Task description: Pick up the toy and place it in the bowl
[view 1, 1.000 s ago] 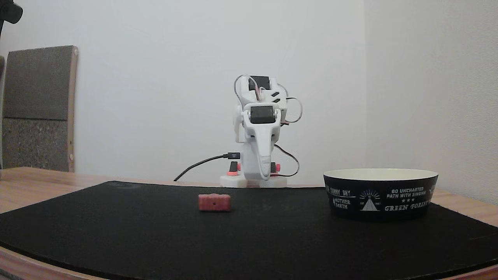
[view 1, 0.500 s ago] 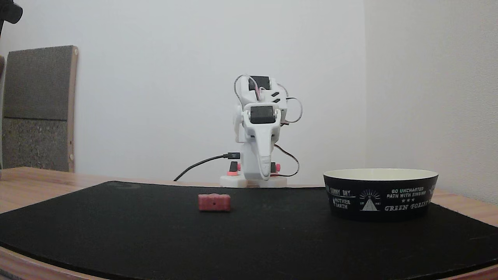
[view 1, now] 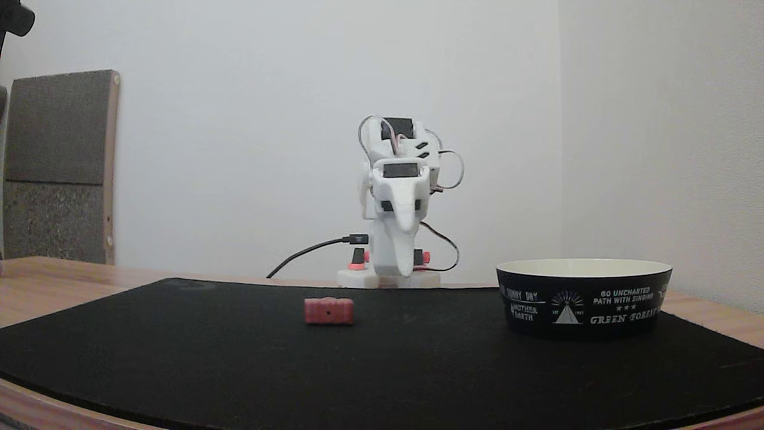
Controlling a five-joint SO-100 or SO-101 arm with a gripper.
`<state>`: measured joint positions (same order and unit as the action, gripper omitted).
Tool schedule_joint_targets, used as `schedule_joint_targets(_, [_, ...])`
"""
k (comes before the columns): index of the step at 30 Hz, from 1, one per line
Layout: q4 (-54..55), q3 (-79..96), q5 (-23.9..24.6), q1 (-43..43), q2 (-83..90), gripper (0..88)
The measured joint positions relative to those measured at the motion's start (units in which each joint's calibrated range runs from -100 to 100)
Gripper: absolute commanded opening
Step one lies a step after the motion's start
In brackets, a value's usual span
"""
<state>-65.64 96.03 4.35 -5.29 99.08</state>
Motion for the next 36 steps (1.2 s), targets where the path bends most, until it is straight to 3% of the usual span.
schedule_joint_targets(7, [2.8,-13.2,0.0,5.7,-15.8,30.8])
schedule_joint_targets(15, [1.5,-51.3,-0.7,17.8,-64.4,30.7])
schedule_joint_targets(18, [-1.6,-65.9,-7.3,24.0,-80.8,30.6])
schedule_joint_targets(22, [-3.5,-76.7,-12.4,26.8,-94.4,30.6])
schedule_joint_targets(30, [-4.3,-85.8,-16.5,26.5,-108.5,30.6])
schedule_joint_targets(36, [-4.3,-86.3,-16.8,21.2,-111.9,30.6])
